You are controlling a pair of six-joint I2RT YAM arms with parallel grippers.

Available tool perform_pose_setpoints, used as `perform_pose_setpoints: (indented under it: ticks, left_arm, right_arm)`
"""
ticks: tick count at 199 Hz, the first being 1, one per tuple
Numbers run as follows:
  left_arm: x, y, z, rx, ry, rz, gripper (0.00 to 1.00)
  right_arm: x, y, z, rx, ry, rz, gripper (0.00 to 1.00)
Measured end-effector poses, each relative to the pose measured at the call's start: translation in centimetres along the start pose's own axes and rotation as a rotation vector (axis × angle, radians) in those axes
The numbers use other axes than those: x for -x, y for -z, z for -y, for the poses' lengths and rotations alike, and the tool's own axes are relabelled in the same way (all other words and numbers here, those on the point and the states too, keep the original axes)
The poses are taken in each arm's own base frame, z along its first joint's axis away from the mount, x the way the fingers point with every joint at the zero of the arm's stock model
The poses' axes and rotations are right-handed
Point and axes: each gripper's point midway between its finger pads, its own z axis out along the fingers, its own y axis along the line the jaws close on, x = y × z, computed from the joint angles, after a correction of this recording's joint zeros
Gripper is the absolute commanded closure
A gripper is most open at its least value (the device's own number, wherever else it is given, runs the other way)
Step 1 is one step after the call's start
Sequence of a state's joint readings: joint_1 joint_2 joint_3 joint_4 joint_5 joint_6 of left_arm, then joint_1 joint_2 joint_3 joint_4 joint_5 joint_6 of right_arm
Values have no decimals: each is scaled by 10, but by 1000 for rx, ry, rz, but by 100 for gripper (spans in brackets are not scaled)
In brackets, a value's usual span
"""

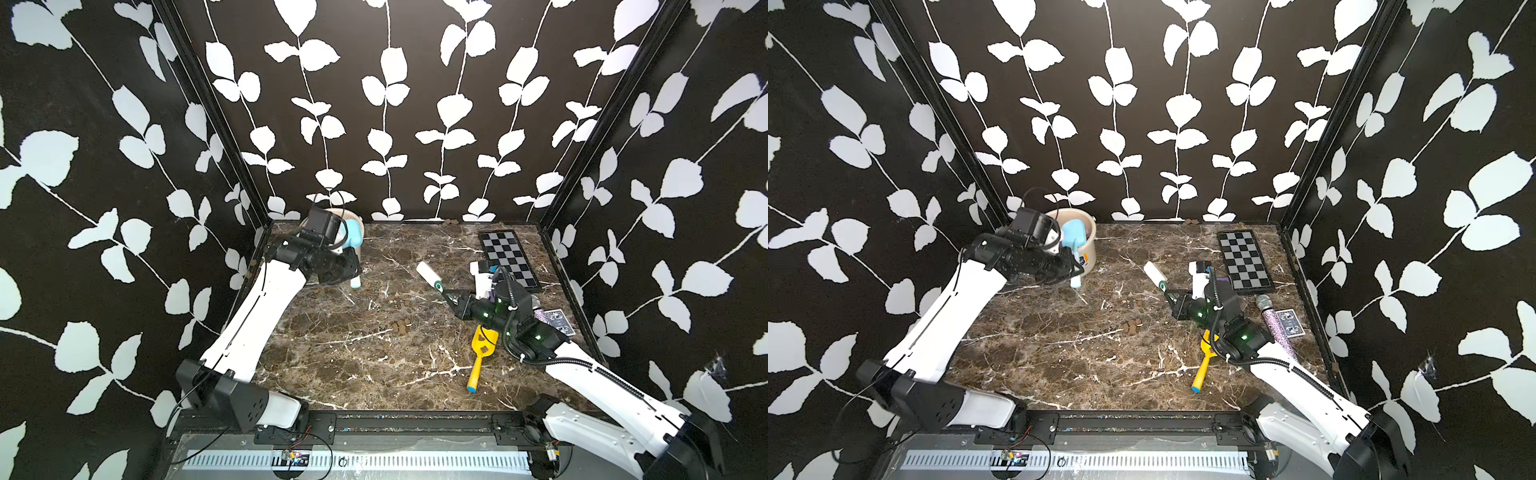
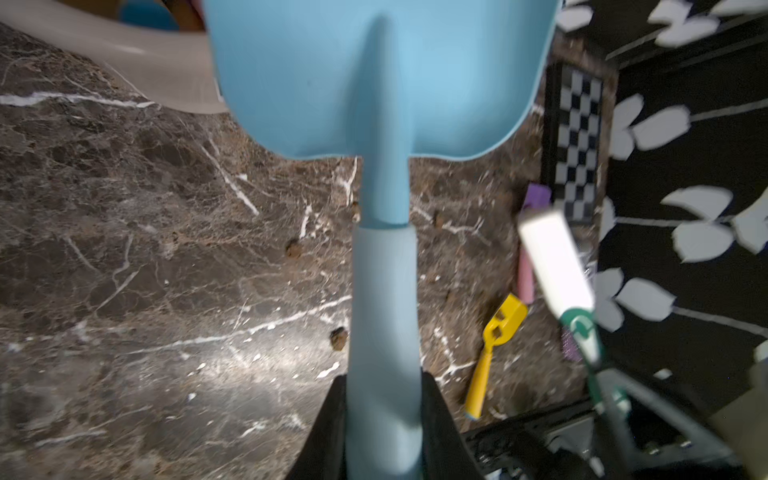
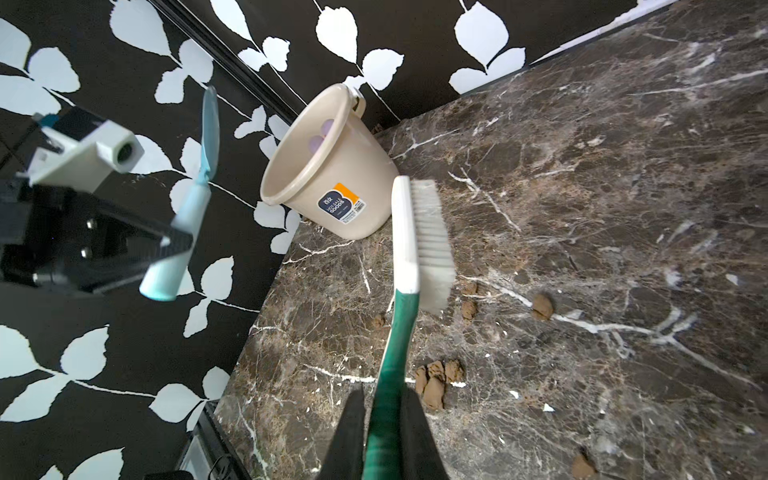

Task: Brush the soil off the hand trowel and place it into the bucket
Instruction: Brush off the soil from the hand trowel, then place the hand trowel in the bucket.

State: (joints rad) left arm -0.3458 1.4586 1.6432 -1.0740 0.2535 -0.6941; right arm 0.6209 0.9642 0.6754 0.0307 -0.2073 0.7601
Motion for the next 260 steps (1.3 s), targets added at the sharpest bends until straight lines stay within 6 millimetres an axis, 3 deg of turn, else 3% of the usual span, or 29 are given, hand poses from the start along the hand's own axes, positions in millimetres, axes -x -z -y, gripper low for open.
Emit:
perform_pose_setpoints:
  ticks: [40,72,137,183,204,231,260]
  left_arm:
    - [58,-19,-5,-137,395,23,100]
    - [87,-37,-2,-236,628,14,100]
    - [125,-63,14,-398,933,-53,100]
    - [145,-93,-1,-427,1065,-96,100]
    - [153,-103,-14,-420,1114,-99,83]
    - [164,-110,-20,-441,1140,-88,46]
    - [184,-100,-11,-504,1086,-42,29]
  right_arm:
    - [2,0,3,-15,-7,13,100]
    - [3,1,3,-18,-7,18,100]
    - [2,1,5,-24,-7,16,100]
    - [8,13,1,-20,8,44,100]
    - [10,21,-1,-22,13,60,100]
    - [15,29,-3,-19,16,83,100]
    - [16,33,-3,-22,16,91,100]
